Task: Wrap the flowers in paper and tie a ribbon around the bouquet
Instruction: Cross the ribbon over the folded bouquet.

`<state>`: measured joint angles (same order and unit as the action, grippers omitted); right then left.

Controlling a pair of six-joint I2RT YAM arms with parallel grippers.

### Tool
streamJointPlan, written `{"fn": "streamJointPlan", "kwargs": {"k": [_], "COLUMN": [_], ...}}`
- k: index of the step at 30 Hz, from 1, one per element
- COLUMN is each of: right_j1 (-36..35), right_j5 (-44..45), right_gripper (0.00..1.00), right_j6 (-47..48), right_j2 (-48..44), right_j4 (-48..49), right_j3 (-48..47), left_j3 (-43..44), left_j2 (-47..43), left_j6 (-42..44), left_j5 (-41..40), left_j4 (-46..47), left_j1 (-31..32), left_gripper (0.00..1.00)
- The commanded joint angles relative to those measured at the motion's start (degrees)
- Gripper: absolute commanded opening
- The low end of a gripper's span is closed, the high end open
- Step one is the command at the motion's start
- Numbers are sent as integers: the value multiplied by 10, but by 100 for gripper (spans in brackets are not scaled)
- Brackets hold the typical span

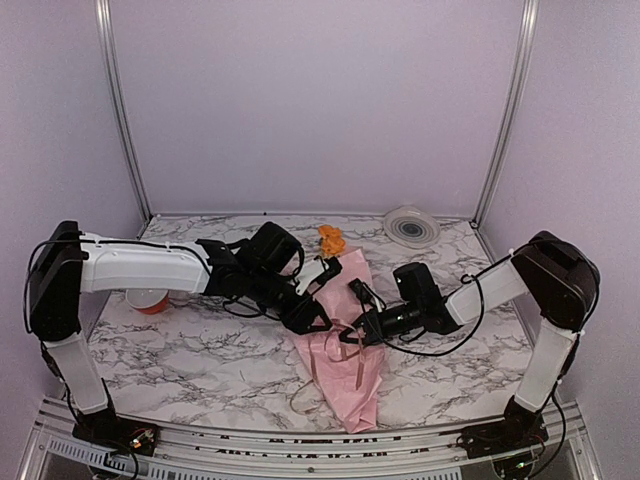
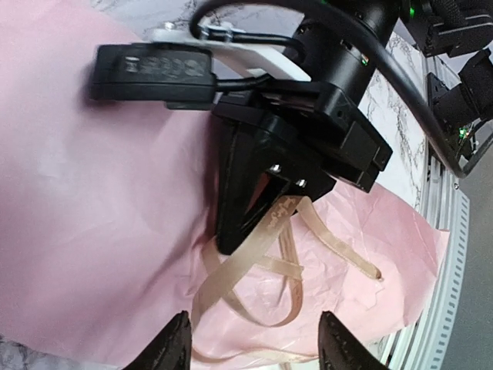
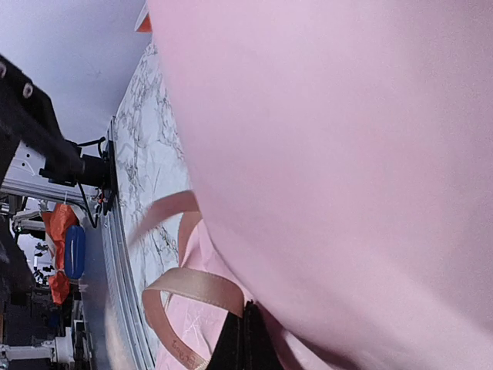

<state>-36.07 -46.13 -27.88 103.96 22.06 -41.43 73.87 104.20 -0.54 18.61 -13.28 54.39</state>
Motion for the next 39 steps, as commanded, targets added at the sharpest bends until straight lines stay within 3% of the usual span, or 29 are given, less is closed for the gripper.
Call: {"fn": "streamJointPlan", "kwargs": {"k": [1, 4, 5, 6, 10, 17, 23, 27, 39], "right_j1": [4, 4, 4, 4, 4, 4, 4, 4, 4], "right_j5": [-6, -6, -6, -6, -5, -4, -4, -2, 1], "right_gripper": [0, 0, 0, 0, 0, 0, 0, 0, 0], "right_j6": [2, 3, 3, 3, 3, 12, 12, 11, 15], "right_j2": [-3, 0, 1, 1, -2, -4, 3, 3, 12], "right_j4": [3, 1, 1, 0, -3, -18, -19, -18, -26], "right_j3": [-20, -22, -23, -25, -27, -34, -38, -39, -47], "left_j3": [-26, -20, -15, -11, -10, 0, 1, 8, 29], "left_j2": [-13, 11, 20, 27, 39, 73, 88, 88, -3], "left_j6": [-27, -23, -23, -20, -1, 35, 41, 42, 86], "left_j5": [-20, 8, 10, 6, -36, -73, -84, -96, -87], "left_j4": [17, 20, 21, 20, 17, -61, -66, -65, 11], "left_j1": [-48, -46, -43, -40, -34, -30, -14, -10, 68], "left_gripper": [43, 21, 17, 18, 37, 41, 24, 0, 0]}}
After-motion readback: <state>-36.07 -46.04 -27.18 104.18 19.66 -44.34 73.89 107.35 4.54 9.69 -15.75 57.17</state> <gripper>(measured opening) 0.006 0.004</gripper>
